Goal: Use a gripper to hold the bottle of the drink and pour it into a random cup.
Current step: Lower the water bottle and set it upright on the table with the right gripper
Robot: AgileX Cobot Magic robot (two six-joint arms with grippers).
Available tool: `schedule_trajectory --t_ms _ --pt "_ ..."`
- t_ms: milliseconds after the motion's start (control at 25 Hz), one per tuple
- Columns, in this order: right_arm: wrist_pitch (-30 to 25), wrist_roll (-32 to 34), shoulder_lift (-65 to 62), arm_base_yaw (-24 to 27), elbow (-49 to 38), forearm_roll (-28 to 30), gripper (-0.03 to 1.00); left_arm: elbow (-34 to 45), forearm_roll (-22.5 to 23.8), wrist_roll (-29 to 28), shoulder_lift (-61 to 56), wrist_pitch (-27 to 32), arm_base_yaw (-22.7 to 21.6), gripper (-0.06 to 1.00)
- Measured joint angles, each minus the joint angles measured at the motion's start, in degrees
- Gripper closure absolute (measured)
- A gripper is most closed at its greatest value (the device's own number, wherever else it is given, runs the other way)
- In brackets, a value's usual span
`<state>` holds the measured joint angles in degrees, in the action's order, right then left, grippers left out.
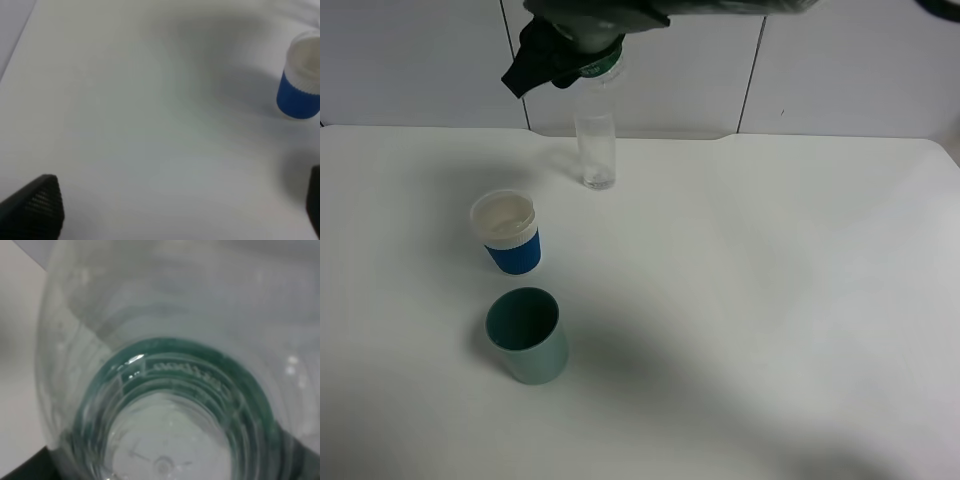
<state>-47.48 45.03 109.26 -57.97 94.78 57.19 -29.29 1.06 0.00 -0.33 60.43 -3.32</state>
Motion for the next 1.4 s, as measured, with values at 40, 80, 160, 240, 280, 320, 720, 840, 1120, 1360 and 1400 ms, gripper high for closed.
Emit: schedule_trajectory --t_ms 40,80,160,240,280,320,720,840,1120,1360,1400 --pt "0.5 0.0 -0.4 0.2 0.0 -0.7 0.4 0.0 0.0 0.0 0.0 0.0 0.0 -0.04" --pt "0.9 0.0 -0.7 0.4 0.0 -1.3 0.4 0.0 0.0 0.0 0.0 0.0 0.0 -0.04" --pt "1.2 -0.1 -1.4 0.8 0.0 -2.4 0.4 0.0 0.0 0.0 0.0 0.0 0.0 -0.04" --pt "2.5 -0.2 -2.1 1.3 -0.2 -3.2 0.4 0.0 0.0 0.0 0.0 0.0 0.0 -0.04" --pt "3.9 -0.2 -2.7 1.8 -1.0 -3.6 0.4 0.0 0.0 0.0 0.0 0.0 0.0 -0.04" --pt "5.8 -0.1 -3.6 2.2 -2.6 -4.0 0.4 0.0 0.0 0.0 0.0 0.0 0.0 -0.04" --pt "24.3 3.1 -12.7 4.9 -22.0 -6.9 0.4 0.0 0.0 0.0 0.0 0.0 0.0 -0.04" --pt "26.7 4.5 -13.6 5.2 -25.7 -7.6 0.4 0.0 0.0 0.0 0.0 0.0 0.0 -0.04" --pt "33.8 5.6 -15.0 5.2 -34.2 -8.9 0.4 0.0 0.0 0.0 0.0 0.0 0.0 -0.04" --pt "37.6 5.9 -18.2 5.6 -40.6 -9.4 0.4 0.0 0.0 0.0 0.0 0.0 0.0 -0.04" --pt "38.3 5.9 -18.7 6.0 -41.5 -9.9 0.4 0.0 0.0 0.0 0.0 0.0 0.0 -0.04"
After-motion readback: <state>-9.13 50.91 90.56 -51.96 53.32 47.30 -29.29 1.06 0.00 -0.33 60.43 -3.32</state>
